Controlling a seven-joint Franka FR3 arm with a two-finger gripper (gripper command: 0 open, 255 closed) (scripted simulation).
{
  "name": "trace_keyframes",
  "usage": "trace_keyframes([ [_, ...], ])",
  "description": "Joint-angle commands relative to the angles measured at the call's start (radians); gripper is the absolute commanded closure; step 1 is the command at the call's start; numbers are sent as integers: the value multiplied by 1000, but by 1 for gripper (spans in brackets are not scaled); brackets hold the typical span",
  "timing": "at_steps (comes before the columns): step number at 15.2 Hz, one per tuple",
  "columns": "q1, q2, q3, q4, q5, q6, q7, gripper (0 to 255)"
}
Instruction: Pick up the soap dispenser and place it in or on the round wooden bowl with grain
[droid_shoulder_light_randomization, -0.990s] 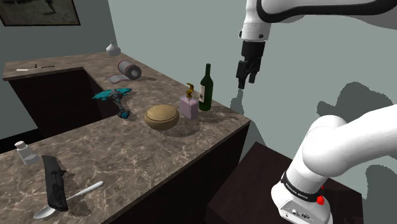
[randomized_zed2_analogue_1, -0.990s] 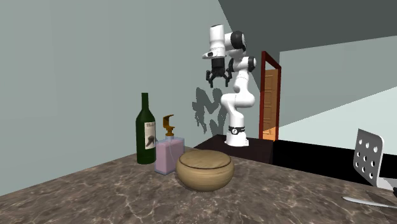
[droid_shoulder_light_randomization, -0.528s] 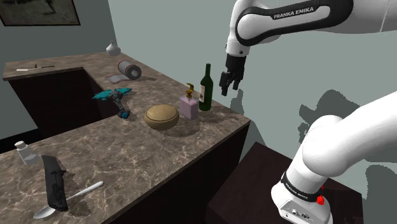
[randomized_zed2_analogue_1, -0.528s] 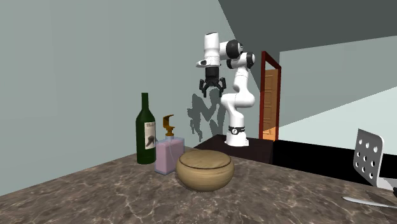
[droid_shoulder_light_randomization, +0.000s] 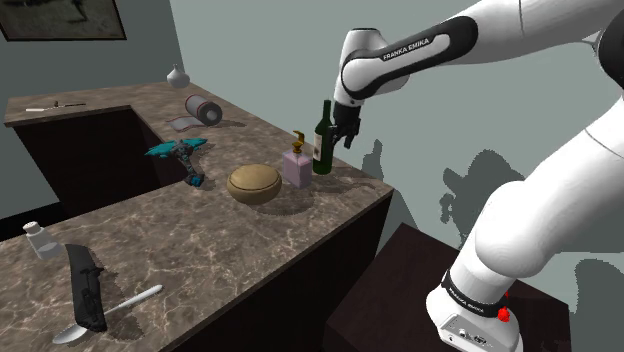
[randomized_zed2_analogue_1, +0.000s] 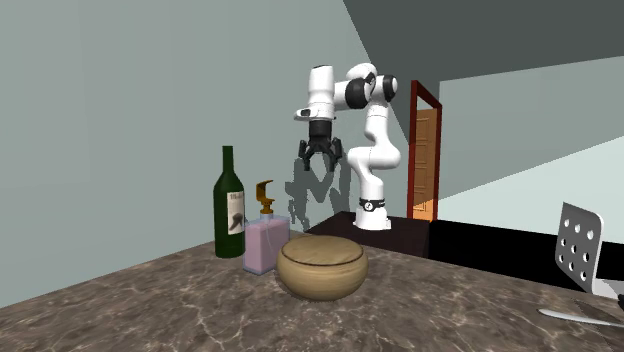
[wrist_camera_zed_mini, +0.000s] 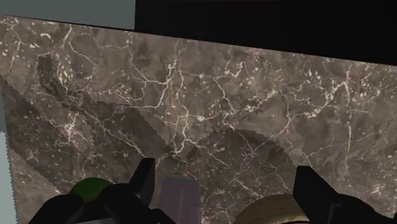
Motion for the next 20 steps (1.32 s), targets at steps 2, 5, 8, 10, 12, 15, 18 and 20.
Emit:
trace_keyframes([
  [2,1,109,-8,43,11,100,-5,0],
  [5,1,215,-15,95,27,184,-12,0],
  [8,-1,322,-20,160,48,256,-22,0],
  [10,-3,394,-22,210,63,297,-29,0],
  [12,-8,466,-23,265,80,333,-37,0],
  [15,-18,574,-20,359,105,377,-47,0],
  [18,-21,606,-17,372,112,399,-52,0],
  [20,-23,629,-14,376,118,417,-55,0],
])
